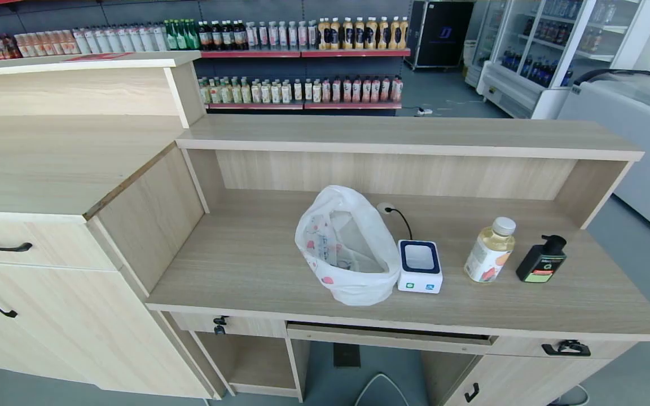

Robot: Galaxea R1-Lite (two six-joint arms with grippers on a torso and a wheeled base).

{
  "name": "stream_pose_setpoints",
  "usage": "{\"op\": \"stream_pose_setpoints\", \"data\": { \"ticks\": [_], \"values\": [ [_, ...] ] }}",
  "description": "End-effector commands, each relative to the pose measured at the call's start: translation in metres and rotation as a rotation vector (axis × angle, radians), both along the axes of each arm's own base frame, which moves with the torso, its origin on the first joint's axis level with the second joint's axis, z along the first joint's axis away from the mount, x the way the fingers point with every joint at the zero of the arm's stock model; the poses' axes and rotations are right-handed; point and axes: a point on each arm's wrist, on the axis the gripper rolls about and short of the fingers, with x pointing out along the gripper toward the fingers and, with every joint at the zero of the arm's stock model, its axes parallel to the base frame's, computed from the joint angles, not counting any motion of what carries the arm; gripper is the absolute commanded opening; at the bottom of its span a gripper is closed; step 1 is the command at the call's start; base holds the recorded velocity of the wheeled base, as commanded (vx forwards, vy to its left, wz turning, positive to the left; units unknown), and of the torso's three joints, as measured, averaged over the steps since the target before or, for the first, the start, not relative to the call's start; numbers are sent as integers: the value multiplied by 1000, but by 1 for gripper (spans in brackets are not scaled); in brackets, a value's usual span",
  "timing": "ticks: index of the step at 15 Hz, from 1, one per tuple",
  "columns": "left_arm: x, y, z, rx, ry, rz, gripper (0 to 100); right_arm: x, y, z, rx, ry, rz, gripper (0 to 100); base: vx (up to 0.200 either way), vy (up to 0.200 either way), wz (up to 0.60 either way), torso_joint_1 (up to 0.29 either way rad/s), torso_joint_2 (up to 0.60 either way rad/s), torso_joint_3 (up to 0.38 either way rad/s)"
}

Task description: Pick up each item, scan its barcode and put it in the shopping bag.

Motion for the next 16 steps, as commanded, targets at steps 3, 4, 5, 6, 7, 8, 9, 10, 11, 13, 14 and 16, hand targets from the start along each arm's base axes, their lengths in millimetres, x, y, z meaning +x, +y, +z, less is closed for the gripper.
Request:
{"op": "stream_pose_setpoints", "data": {
  "ticks": [3, 4, 5, 6, 7, 8, 9, 10, 11, 13, 14, 16],
  "values": [
    [0, 0, 0, 0, 1, 0, 100, 174, -16, 115, -36, 177, -132, 0, 0, 0, 0, 0, 0, 0],
    [0, 0, 0, 0, 1, 0, 100, 188, -17, 98, -38, 202, -118, 0, 0, 0, 0, 0, 0, 0],
    [0, 0, 0, 0, 1, 0, 100, 197, -18, 88, -39, 211, -107, 100, 0, 0, 0, 0, 0, 0],
    [0, 0, 0, 0, 1, 0, 100, 221, -24, 57, -36, 257, -123, 100, 0, 0, 0, 0, 0, 0],
    [0, 0, 0, 0, 1, 0, 100, 232, -27, 45, -40, 262, -125, 100, 0, 0, 0, 0, 0, 0],
    [0, 0, 0, 0, 1, 0, 100, 253, -33, 23, -42, 276, -113, 100, 0, 0, 0, 0, 0, 0],
    [0, 0, 0, 0, 1, 0, 100, 267, -42, 9, -55, 295, -116, 100, 0, 0, 0, 0, 0, 0],
    [0, 0, 0, 0, 1, 0, 100, 277, -49, -3, -71, 316, -111, 100, 0, 0, 0, 0, 0, 0],
    [0, 0, 0, 0, 1, 0, 100, 288, -53, -21, -78, 361, -97, 100, 0, 0, 0, 0, 0, 0],
    [0, 0, 0, 0, 1, 0, 100, 300, -55, -41, -74, 403, -87, 100, 0, 0, 0, 0, 0, 0],
    [0, 0, 0, 0, 1, 0, 100, 304, -55, -48, -74, 410, -78, 100, 0, 0, 0, 0, 0, 0],
    [0, 0, 0, 0, 1, 0, 100, 311, -57, -61, -88, 428, -73, 100, 0, 0, 0, 0, 0, 0]
  ]
}}
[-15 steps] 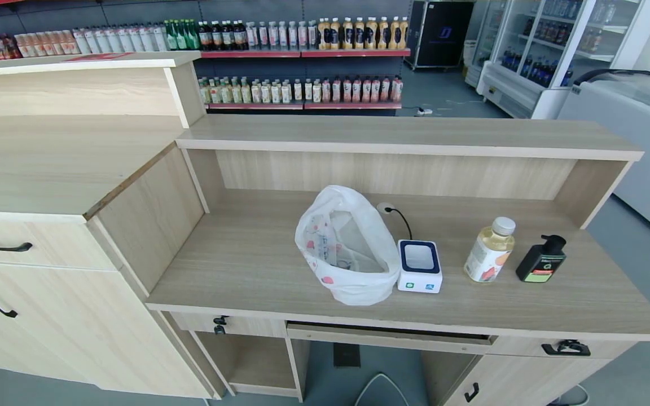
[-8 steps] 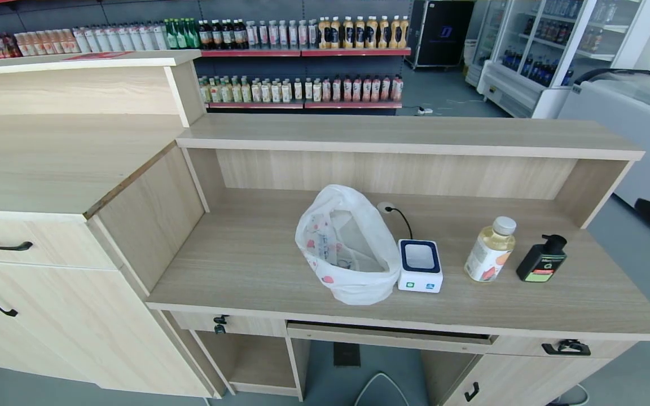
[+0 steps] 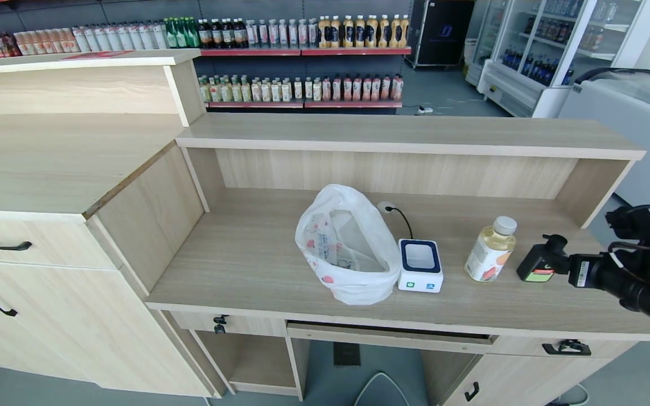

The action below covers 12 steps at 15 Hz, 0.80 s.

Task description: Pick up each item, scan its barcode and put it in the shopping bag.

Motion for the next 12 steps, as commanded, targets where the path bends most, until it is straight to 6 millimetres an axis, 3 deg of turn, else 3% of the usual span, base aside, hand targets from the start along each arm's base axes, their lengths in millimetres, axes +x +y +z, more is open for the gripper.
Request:
{"op": "stream_pose_setpoints", "data": {
  "ticks": [1, 4, 12],
  "values": [
    [0, 0, 0, 0, 1, 1, 100, 15, -5, -36, 5, 89, 3, 100, 0, 0, 0, 0, 0, 0],
    [0, 0, 0, 0, 1, 1, 100, 33, -1, -48, -6, 58, 40, 100, 0, 0, 0, 0, 0, 0],
    [0, 0, 0, 0, 1, 1, 100, 77, 25, -58, -10, -7, 139, 100, 0, 0, 0, 0, 0, 0]
  ]
}}
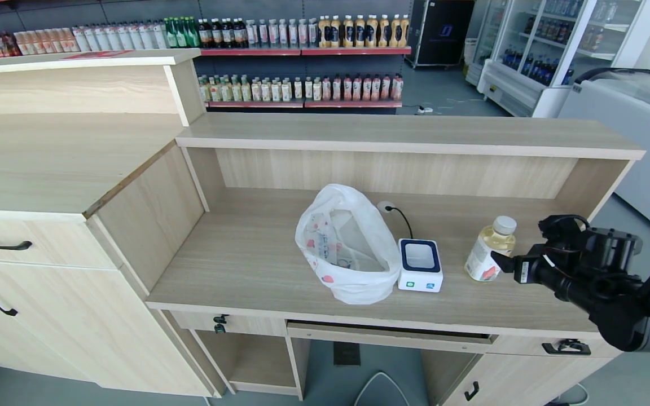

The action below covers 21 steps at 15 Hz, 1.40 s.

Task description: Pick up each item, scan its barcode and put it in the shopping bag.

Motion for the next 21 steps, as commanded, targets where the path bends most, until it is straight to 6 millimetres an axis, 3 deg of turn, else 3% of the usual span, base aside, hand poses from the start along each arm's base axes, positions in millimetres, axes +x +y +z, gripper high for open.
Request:
{"op": "stream_pose_setpoints", "data": {
  "ticks": [1, 7, 21],
  "values": [
    [0, 0, 0, 0, 1, 0, 100, 9, 5, -8, -1, 6, 16, 100, 0, 0, 0, 0, 0, 0],
    [0, 0, 0, 0, 1, 0, 100, 25, 25, -26, 5, -10, 69, 100, 0, 0, 0, 0, 0, 0],
    [0, 0, 0, 0, 1, 0, 100, 68, 54, -49, -22, -84, 38, 100, 0, 0, 0, 0, 0, 0]
  ]
}}
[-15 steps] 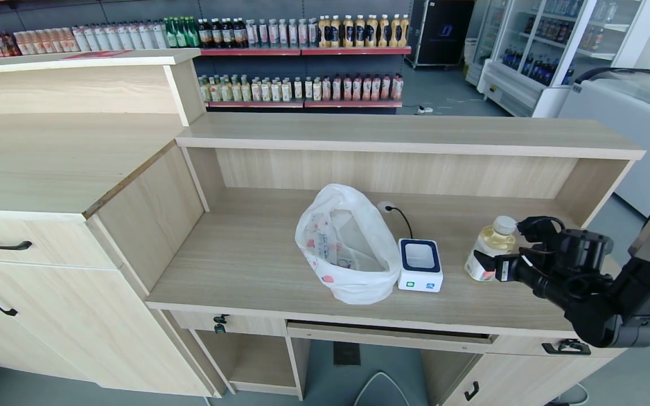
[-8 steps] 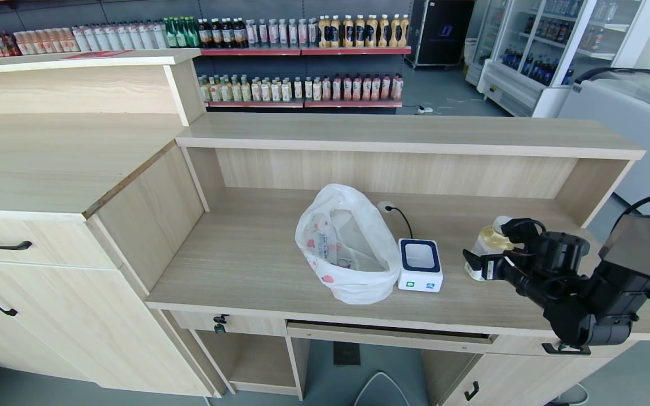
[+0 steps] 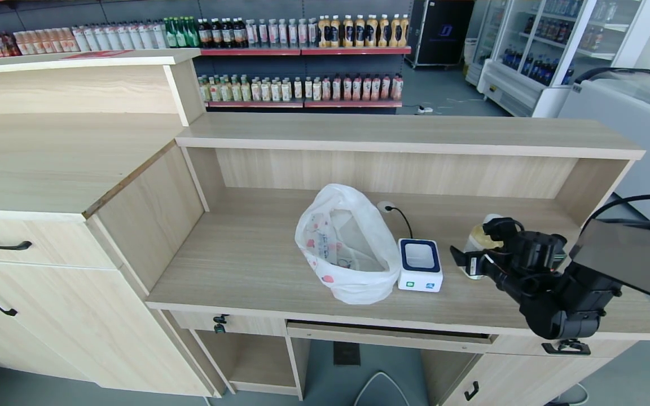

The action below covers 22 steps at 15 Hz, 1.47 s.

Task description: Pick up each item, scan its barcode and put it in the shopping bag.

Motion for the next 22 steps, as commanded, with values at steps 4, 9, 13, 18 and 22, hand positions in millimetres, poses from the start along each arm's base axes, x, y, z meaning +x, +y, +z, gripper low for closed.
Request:
{"op": "stream_pose_setpoints", "data": {
  "ticks": [4, 9, 13, 18, 22],
  "values": [
    [0, 0, 0, 0, 1, 1, 100, 11, 2, -7, 2, -14, 4, 100, 0, 0, 0, 0, 0, 0],
    [0, 0, 0, 0, 1, 1, 100, 18, 4, -14, 6, -20, 16, 100, 0, 0, 0, 0, 0, 0],
    [0, 0, 0, 0, 1, 1, 100, 26, 6, -12, 15, -44, 81, 100, 0, 0, 0, 0, 0, 0],
    [0, 0, 0, 0, 1, 1, 100, 26, 6, -12, 10, -41, 93, 0, 0, 0, 0, 0, 0, 0],
    [0, 0, 0, 0, 1, 1, 100, 24, 4, -12, 8, -35, 90, 0, 0, 0, 0, 0, 0, 0]
  ]
}}
